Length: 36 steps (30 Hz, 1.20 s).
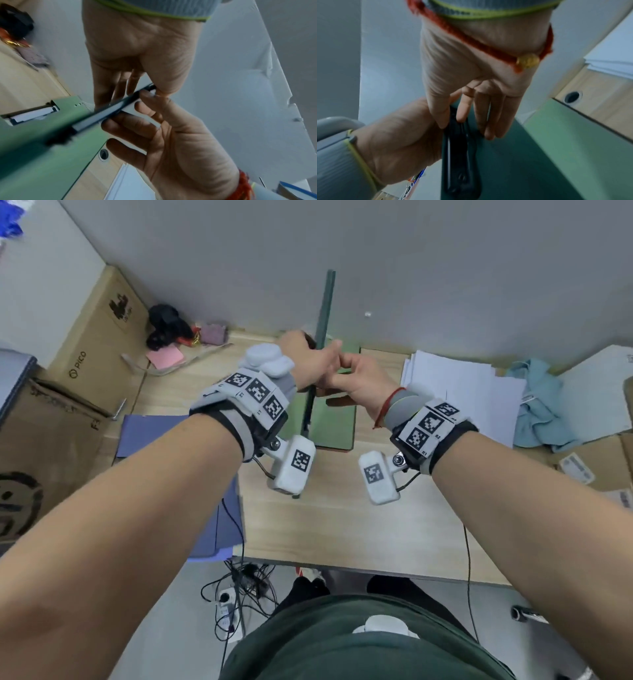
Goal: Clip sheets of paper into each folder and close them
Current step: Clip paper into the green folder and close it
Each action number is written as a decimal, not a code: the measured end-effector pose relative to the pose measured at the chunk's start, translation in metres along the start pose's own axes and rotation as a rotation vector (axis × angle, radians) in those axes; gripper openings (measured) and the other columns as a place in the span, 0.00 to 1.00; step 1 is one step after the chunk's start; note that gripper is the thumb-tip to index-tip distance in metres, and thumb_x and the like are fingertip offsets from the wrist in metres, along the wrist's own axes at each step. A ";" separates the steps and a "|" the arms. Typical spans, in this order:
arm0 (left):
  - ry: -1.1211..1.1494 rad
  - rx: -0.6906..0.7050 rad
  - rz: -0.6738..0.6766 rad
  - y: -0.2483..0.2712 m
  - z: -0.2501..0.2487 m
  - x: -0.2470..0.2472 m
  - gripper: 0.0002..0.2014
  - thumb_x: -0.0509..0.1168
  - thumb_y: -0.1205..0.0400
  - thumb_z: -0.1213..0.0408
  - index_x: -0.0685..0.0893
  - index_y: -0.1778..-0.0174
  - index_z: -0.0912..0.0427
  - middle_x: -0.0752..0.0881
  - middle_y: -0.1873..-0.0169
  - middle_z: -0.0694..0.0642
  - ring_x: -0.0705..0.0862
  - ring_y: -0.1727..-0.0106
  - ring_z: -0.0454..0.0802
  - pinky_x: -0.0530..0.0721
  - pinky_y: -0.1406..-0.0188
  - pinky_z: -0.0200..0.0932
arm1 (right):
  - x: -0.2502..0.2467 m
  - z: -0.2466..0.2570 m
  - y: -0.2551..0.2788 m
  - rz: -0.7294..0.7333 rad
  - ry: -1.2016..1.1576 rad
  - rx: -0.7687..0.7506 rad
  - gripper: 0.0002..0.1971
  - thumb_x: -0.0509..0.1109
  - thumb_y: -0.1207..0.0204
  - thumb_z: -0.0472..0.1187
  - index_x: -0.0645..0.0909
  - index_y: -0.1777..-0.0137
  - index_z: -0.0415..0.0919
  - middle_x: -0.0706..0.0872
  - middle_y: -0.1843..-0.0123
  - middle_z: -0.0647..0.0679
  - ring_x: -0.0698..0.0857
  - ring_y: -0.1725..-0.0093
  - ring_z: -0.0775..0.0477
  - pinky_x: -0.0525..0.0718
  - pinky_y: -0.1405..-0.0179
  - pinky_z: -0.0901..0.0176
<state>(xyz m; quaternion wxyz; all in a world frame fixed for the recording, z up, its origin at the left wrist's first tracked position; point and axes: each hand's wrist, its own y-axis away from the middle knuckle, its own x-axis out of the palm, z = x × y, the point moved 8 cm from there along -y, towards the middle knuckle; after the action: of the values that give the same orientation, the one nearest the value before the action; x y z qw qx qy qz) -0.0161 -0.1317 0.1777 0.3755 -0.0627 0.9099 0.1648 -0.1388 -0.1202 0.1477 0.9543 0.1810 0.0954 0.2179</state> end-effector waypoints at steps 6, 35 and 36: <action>0.107 0.050 0.068 -0.003 -0.010 0.041 0.14 0.70 0.19 0.53 0.87 0.45 0.58 0.88 0.54 0.53 0.86 0.53 0.54 0.80 0.54 0.42 | -0.056 -0.024 0.010 -0.130 0.125 0.040 0.08 0.78 0.37 0.43 0.85 0.60 0.45 0.87 0.61 0.47 0.83 0.62 0.52 0.82 0.56 0.57; 0.157 -0.625 0.309 0.042 0.144 0.223 0.46 0.70 0.34 0.33 0.75 0.27 0.61 0.82 0.34 0.60 0.81 0.36 0.65 0.82 0.36 0.64 | -0.178 -0.273 0.088 -0.227 0.088 0.641 0.11 0.77 0.28 0.49 0.82 0.54 0.44 0.89 0.49 0.43 0.89 0.51 0.42 0.87 0.40 0.42; 0.143 -0.628 0.321 0.040 0.146 0.223 0.44 0.70 0.35 0.33 0.77 0.30 0.61 0.83 0.36 0.60 0.82 0.38 0.63 0.83 0.36 0.62 | -0.179 -0.267 0.088 -0.218 0.050 0.630 0.14 0.76 0.27 0.53 0.83 0.51 0.44 0.90 0.46 0.44 0.89 0.48 0.42 0.87 0.40 0.44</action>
<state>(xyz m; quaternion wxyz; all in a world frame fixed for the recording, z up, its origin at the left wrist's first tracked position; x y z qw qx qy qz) -0.0874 -0.0415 -0.0658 0.2425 -0.0428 0.8372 0.4884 -0.4004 -0.0458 -0.0447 0.8664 0.4505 0.2005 0.0785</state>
